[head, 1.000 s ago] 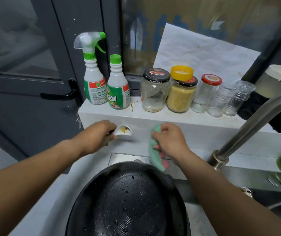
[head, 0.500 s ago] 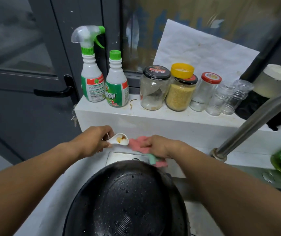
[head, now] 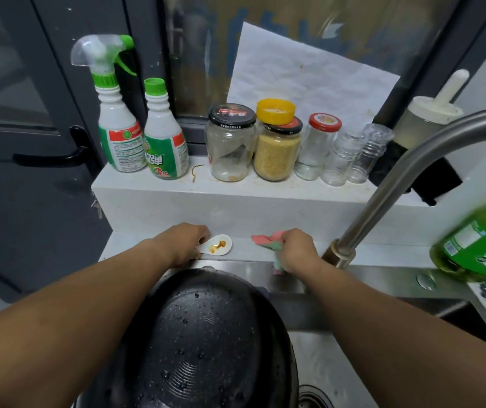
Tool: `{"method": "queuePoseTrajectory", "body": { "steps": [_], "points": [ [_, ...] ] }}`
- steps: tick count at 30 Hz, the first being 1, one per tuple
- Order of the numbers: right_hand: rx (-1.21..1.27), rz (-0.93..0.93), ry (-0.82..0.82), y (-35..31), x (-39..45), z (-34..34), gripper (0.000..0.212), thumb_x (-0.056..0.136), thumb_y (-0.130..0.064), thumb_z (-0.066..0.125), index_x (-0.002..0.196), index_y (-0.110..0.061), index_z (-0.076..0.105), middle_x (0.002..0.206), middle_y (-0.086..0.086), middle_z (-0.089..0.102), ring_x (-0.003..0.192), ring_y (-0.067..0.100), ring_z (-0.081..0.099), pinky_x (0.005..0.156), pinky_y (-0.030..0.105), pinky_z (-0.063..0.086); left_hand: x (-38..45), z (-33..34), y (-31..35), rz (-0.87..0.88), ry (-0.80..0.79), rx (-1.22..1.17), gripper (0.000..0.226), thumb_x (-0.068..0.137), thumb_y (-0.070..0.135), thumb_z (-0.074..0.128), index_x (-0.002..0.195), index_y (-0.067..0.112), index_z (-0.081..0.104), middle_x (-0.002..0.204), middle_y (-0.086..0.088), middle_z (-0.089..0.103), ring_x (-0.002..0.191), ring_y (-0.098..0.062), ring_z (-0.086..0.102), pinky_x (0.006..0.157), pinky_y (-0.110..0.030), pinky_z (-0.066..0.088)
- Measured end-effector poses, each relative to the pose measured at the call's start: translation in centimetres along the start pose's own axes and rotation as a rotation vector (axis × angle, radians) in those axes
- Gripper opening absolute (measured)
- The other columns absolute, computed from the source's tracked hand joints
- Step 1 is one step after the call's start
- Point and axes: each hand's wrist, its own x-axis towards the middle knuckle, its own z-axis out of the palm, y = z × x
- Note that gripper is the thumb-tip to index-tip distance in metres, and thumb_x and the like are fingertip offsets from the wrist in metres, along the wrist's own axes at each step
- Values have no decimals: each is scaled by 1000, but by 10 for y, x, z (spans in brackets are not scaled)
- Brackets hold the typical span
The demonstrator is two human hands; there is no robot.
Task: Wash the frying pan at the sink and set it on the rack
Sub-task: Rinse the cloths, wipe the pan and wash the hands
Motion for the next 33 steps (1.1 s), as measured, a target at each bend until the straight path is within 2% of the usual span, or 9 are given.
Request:
{"method": "queuePoseTrajectory", "body": {
  "steps": [3, 6, 10, 12, 15, 18, 23, 27, 33],
  "points": [
    [481, 30, 104, -16, -20, -8, 17, 86, -3, 62, 77, -16, 70, 89, 13, 71, 74, 39, 73, 62, 47, 63, 1, -1, 5, -18, 12, -7, 32, 90, 18, 68, 121, 20, 60, 119, -6, 63, 104, -23, 58, 86, -30, 44],
    [1132, 84, -29, -36, -60, -29, 13, 92, -1, 53, 93, -4, 66, 76, 19, 72, 52, 33, 68, 47, 32, 50, -6, -2, 6, -61, 44, -2, 42, 88, 21, 72, 128, 20, 60, 125, -6, 59, 114, -27, 58, 96, -32, 45],
    [1705, 14, -265, -17, -110, -41, 31, 87, -7, 56, 115, 0, 68, 111, 22, 71, 103, 40, 68, 76, 45, 60, -20, -15, 38, -58, 249, -75, 35, 89, 18, 64, 124, 18, 64, 118, -13, 64, 108, -36, 63, 91, -36, 49],
    [1870, 44, -352, 8, -139, -41, 23, 84, -16, 56, 97, -6, 73, 91, 13, 67, 79, 25, 64, 66, 40, 54, -26, -21, 67, -16, 291, -168, 34, 88, 14, 63, 122, 17, 65, 110, -9, 69, 100, -32, 64, 86, -35, 50],
    [2000, 152, -345, 63, -185, -28, 27, 88, -18, 52, 65, -9, 64, 59, 9, 47, 52, 20, 46, 54, 30, 33, -37, -25, 112, 41, 290, -304, 23, 95, 20, 59, 117, 21, 65, 98, 1, 71, 82, -22, 63, 78, -30, 47],
    [2041, 198, -550, 110, -214, -4, 15, 77, -12, 72, 81, 3, 71, 72, 21, 65, 64, 30, 65, 66, 38, 45, -48, -22, 155, 110, 291, -334, 17, 98, 22, 56, 112, 24, 65, 95, 3, 70, 77, -19, 63, 71, -29, 44],
    [2008, 593, -193, 163, -243, -5, 27, 72, -11, 52, 60, 7, 67, 52, 20, 55, 36, 25, 54, 48, 30, 43, -69, -11, 220, 248, 233, -363, 14, 97, 21, 58, 107, 26, 66, 97, 3, 70, 76, -16, 61, 67, -25, 39],
    [1927, 678, -83, 214, -248, -24, 20, 88, -11, 56, 74, 0, 64, 53, 14, 54, 47, 25, 56, 49, 39, 52, -84, 0, 267, 305, 205, -400, 9, 96, 19, 59, 99, 25, 66, 100, 0, 68, 82, -17, 61, 71, -22, 42],
    [1794, 550, -20, 288, -215, -93, 22, 85, -18, 55, 68, -6, 64, 51, 5, 55, 37, 14, 46, 46, 24, 33, -99, 24, 309, 277, 259, -460, 19, 97, 15, 56, 112, 18, 68, 98, 4, 66, 90, -16, 63, 84, -26, 50]
  ]
}}
